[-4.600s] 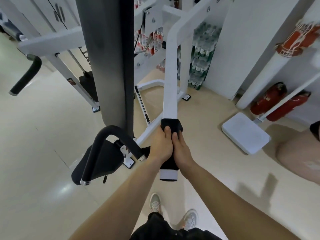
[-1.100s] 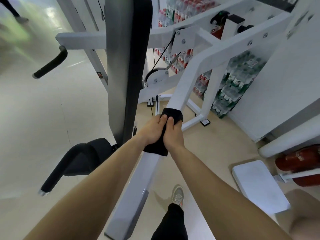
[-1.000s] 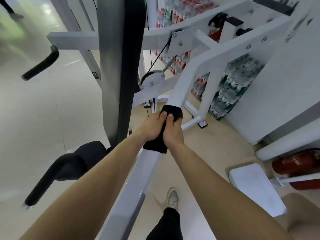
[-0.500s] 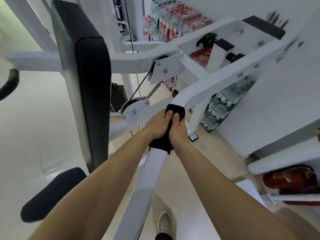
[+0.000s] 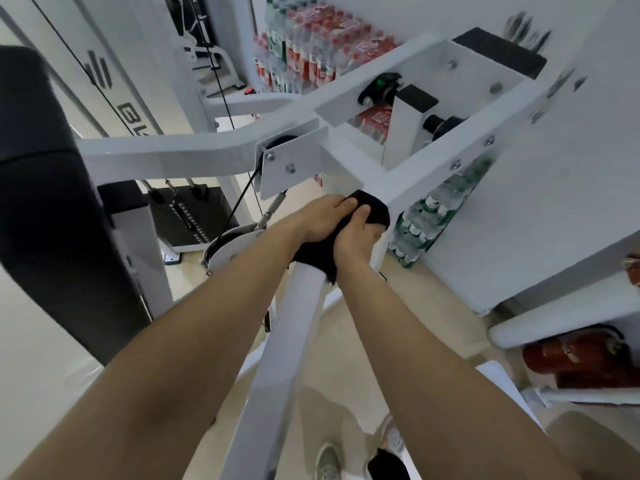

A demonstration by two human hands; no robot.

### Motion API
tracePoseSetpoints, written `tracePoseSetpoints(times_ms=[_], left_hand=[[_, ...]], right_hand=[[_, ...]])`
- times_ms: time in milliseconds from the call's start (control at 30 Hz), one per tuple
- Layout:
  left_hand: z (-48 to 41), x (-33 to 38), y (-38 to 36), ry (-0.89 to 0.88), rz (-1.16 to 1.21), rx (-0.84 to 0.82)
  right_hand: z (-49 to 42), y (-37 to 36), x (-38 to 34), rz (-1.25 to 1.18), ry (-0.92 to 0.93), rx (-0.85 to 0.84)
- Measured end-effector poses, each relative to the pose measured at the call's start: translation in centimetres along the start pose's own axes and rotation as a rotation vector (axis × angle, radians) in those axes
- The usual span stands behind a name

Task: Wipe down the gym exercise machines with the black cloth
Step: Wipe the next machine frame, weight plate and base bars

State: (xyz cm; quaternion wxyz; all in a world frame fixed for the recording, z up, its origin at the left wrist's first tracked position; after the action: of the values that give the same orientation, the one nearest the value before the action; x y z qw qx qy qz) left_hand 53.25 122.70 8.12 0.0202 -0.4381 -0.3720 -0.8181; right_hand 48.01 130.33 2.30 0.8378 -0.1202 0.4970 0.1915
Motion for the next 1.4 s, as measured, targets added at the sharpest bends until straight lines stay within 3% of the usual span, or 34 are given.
tracePoseSetpoints(times_ms=[100, 267, 467, 633, 1000, 1267, 1400], left_hand=[[-1.9, 1.5, -0.4, -0.013, -0.062, -0.056], [-2.0, 1.3, -0.2, -0.049, -0.097, 0.032], [2.1, -3.1, 0.3, -0.029, -0.084, 0.176], [3.9, -4.0, -0.3, -0.004, 0.102, 0.164], [-2.3, 0.4, -0.3, 0.021, -0.003, 0.027], [1.4, -1.3, 0.2, 0.026, -0.085, 0.221], [6.3, -4.4, -0.3, 0.009, 0.003, 0.277]], right_hand=[[-2.1, 0.9, -1.3, -0.013, 0.028, 0.053], [-2.4, 0.9, -1.2, 0.028, 0.085, 0.075], [1.1, -0.3, 1.3, 0.166, 0.055, -0.056], [2.6, -0.9, 4.0, 0.176, -0.012, -0.165], [-1.9, 0.5, -0.1, 0.069, 0.023, 0.054], [-0.2, 0.5, -0.1, 0.38, 0.029, -0.139], [5.1, -0.1, 0.7, 0.458, 0.219, -0.2]])
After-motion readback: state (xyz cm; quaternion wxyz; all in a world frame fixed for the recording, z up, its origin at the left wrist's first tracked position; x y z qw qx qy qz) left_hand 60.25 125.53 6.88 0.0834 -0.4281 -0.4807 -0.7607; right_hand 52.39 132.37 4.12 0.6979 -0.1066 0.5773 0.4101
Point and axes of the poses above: each hand's wrist, its own z-axis away from the middle knuckle, its own y-axis out of the back of the hand, x = y × z, the point moved 9 cm from there along -z, towards the middle knuckle, and after that the axes turned 2 degrees about x, right-handed, at the moved point
